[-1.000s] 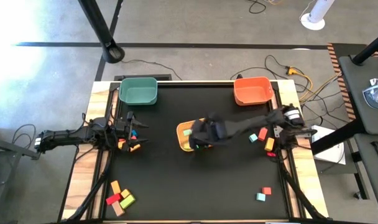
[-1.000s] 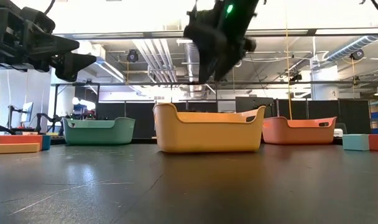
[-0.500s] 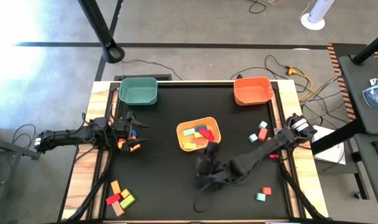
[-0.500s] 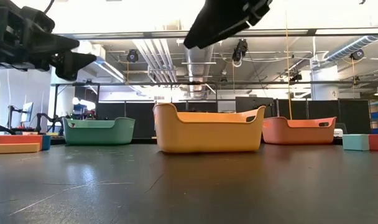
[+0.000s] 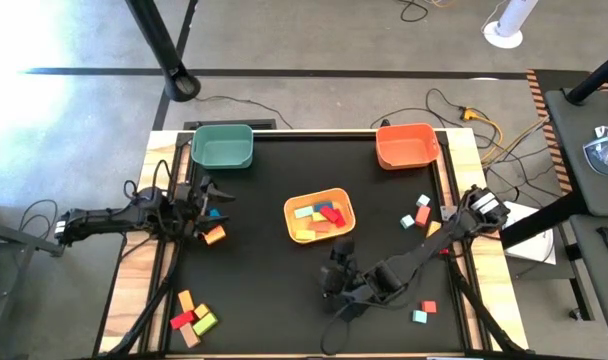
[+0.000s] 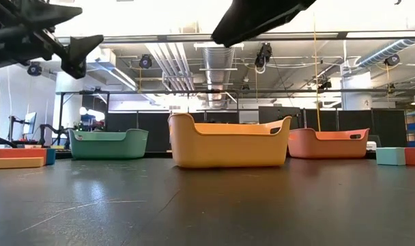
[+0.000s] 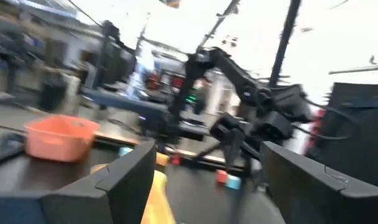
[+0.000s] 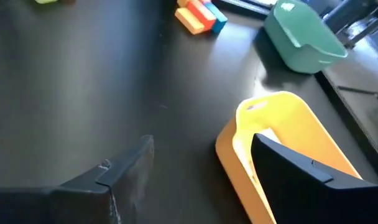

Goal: Sort blocks by size
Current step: Put the yellow thin block into the yellow bin

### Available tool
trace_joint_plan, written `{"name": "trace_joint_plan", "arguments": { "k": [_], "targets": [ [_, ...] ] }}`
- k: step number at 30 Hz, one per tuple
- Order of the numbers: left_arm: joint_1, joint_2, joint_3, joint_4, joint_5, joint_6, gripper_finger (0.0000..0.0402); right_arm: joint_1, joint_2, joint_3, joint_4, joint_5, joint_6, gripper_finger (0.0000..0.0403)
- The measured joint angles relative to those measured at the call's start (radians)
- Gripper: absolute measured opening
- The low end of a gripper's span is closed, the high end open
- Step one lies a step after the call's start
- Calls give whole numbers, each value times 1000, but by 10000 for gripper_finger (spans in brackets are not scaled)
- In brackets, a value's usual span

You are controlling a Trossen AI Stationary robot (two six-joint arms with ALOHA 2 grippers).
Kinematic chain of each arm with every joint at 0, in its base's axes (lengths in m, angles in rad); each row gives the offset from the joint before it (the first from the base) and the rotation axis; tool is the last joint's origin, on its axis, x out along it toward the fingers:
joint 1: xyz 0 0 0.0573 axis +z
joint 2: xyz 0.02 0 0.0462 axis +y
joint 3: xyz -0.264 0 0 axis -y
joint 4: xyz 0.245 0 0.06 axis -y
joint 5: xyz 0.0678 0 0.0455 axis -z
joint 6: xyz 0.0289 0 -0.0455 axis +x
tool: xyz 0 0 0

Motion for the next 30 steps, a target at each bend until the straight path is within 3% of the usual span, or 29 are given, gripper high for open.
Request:
{"name": "trace_joint_plan", "arguments": {
  "k": [4,6,9,12,16,21,25,30],
  "targets": [
    [-37,44,0,69,106,-93,274,68,0,-14,1,81,41,252],
    [-78,76,0,140,112,-121,274,101,0,-26,1,131,68,249],
    [-139,136,0,237,85,-111,274,139,0,-48,5,208,92,247],
    [-186,207,1,217,-12,-93,274,153,0,-59,6,285,94,251],
    [-206,302,44,31,-169,-165,274,141,0,-60,8,362,67,261],
    [-211,423,182,-359,-259,-312,274,81,-8,-58,13,417,4,274],
    [-211,531,272,-661,-302,-461,274,30,-11,-58,15,414,-44,281],
    [-241,666,347,-820,-297,-560,274,5,-13,-58,15,398,-73,281]
  ]
}}
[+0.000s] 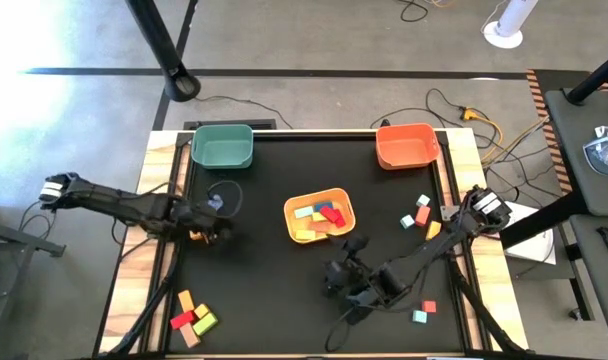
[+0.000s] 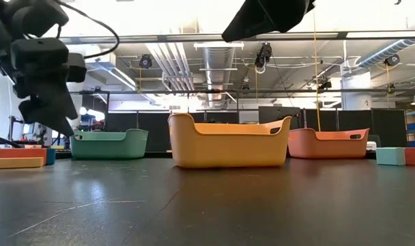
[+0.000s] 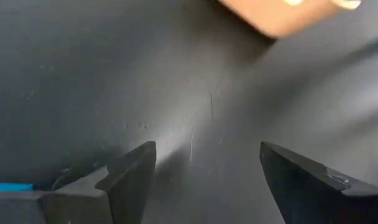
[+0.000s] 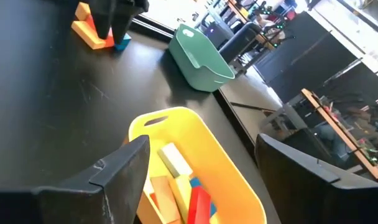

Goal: Sort blocks by size
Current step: Put the yellow thin block into the yellow bin

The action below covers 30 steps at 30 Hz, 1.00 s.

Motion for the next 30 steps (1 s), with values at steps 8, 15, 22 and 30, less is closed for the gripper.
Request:
{"name": "trace_joint_plan", "arguments": {
  "k": [8,15,22,30],
  "targets": [
    [-33,211,117,-146,21,-53,274,13,0,-4,-1,-27,39,263],
    [-46,378,156,-266,54,-90,274,28,0,-10,-9,-29,91,252],
    [-46,463,181,-343,-33,-102,274,27,0,-10,-11,-29,109,258],
    [-61,513,197,-339,-27,-100,274,27,0,-10,-15,-46,108,267]
  ]
}}
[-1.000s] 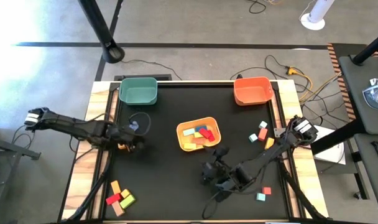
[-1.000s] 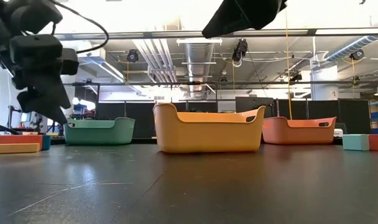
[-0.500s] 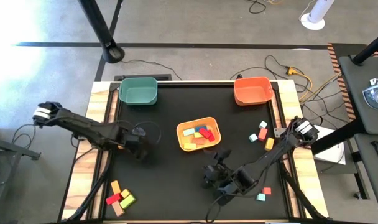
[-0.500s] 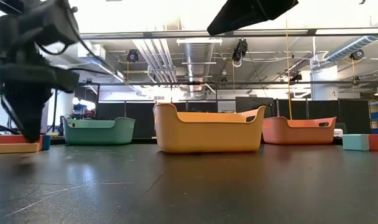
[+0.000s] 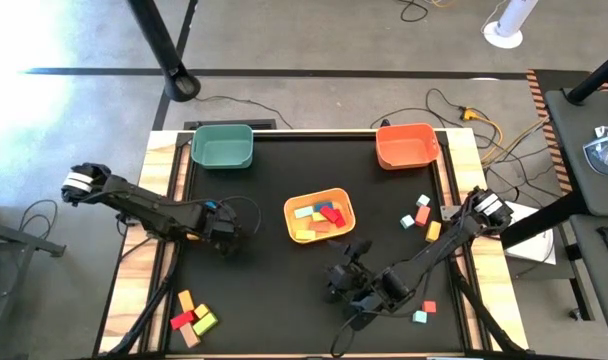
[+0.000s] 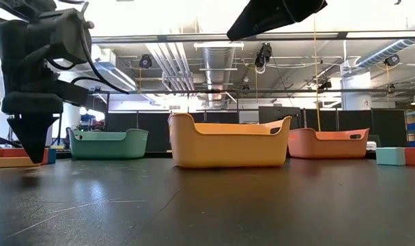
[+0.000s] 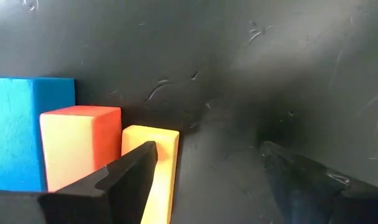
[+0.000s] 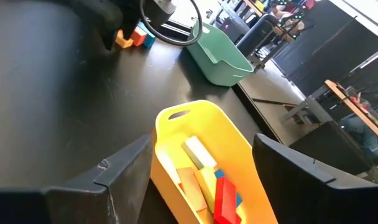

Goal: Sort blocks by size
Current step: Put the yellow thin block into the yellow bin

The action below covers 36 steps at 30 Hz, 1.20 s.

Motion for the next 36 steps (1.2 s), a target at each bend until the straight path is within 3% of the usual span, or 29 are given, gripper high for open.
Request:
{"name": "trace_joint_plan", "arguments": {
  "k": [5,14,18,24,31,36],
  "targets": [
    [-70,9,62,42,56,6,274,-2,0,0,-1,-5,-2,258],
    [-200,21,191,-14,10,49,274,-2,0,-1,0,-6,0,257],
    [-206,32,131,-78,6,-3,274,-2,0,-4,-1,-6,8,265],
    [-180,32,26,-45,5,-68,274,-6,0,-5,0,-6,8,272],
    [-143,28,-10,-9,12,-62,273,-27,0,-5,0,-35,10,263],
    [-141,34,-10,9,31,-45,240,-35,0,-5,0,-58,10,252]
  ]
}}
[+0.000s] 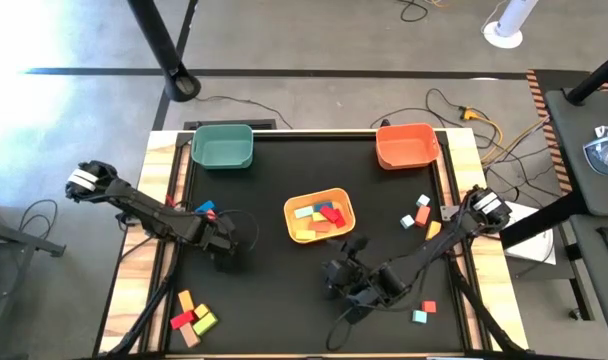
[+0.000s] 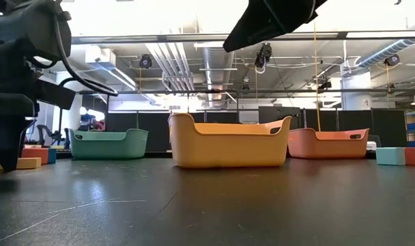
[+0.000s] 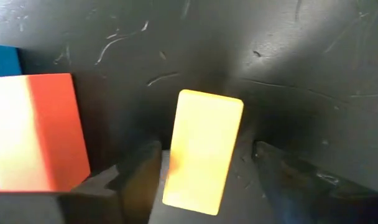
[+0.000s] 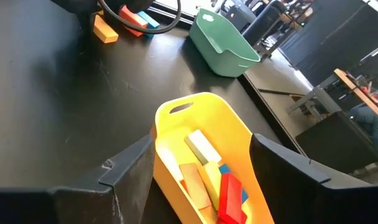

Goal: Sort blocks by size
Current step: Put the yellow thin block into the yellow bin

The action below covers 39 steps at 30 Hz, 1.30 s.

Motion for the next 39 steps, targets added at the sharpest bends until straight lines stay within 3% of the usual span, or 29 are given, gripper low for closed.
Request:
{"name": "trace_joint_plan", "arguments": {
  "k": [5,10,19,26,31,39],
  "targets": [
    [0,20,1,14,11,3,169,3,0,0,-4,3,-40,245],
    [0,34,19,11,0,53,111,42,-27,-1,-7,112,-130,242],
    [0,39,239,6,-51,329,111,121,-70,-1,-9,124,-149,254],
    [31,64,432,116,-174,583,124,178,-69,-2,-42,137,-116,250],
    [133,147,494,271,-164,770,124,198,-69,-2,-99,189,-63,242],
    [338,352,646,281,-89,977,124,200,-72,-2,-229,192,77,248]
  ]
}}
